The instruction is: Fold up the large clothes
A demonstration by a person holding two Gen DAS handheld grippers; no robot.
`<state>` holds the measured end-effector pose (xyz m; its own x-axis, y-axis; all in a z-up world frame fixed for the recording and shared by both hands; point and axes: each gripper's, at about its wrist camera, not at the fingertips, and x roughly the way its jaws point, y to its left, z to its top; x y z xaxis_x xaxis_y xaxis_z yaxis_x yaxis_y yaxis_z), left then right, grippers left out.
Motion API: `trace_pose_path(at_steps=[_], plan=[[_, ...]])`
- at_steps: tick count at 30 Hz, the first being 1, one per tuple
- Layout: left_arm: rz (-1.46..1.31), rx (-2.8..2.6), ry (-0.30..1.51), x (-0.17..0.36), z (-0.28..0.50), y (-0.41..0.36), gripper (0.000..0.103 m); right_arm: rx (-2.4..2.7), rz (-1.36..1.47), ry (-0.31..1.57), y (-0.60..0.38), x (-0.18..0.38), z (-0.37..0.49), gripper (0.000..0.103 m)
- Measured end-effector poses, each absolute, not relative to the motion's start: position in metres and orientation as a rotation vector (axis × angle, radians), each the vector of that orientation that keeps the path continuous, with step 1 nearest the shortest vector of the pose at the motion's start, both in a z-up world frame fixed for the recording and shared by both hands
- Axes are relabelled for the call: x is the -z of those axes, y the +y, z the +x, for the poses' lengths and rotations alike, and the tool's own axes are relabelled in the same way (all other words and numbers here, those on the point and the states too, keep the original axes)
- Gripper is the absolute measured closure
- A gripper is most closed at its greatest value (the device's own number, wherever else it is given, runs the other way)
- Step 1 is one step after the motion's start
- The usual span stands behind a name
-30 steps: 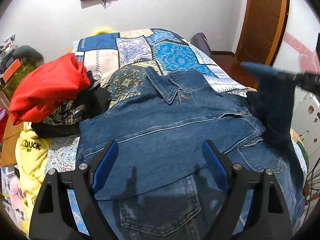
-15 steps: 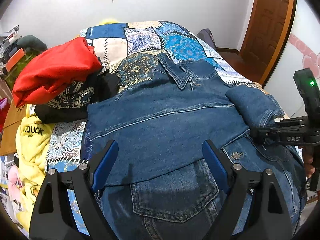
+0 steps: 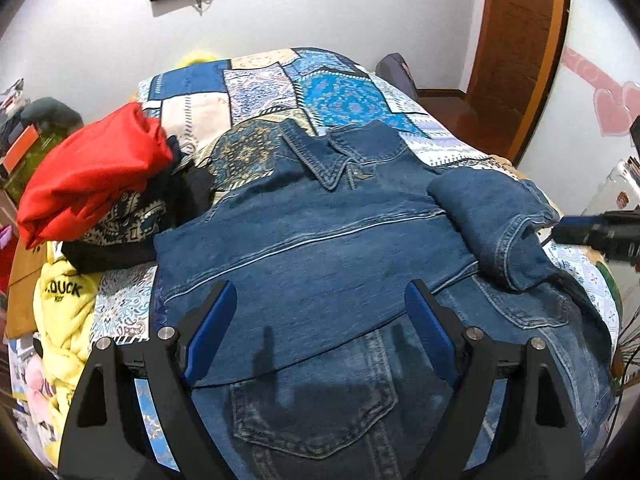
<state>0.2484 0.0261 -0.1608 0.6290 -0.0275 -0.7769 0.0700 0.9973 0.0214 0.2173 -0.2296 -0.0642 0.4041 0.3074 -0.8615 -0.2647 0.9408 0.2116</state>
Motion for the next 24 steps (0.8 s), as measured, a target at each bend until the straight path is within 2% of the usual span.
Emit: trace_pose_path(at_steps=[4,15,24], plan=[[0.074,0.062,0.882,0.159,0.252,0.014,0.017,-0.259,0.197,1.066,-0.275,0.063,0.224,0.058],[0.105,0.101,0.910,0.163,0.265,-0.018,0.017,-0.120,0.616,1.166,-0.343,0.125,0.252,0.058],[0.103,0.095,0.941,0.173,0.275,-0.022,0.017,-0.132,0.741,1.221,-0.340,0.159,0.286,0.058]])
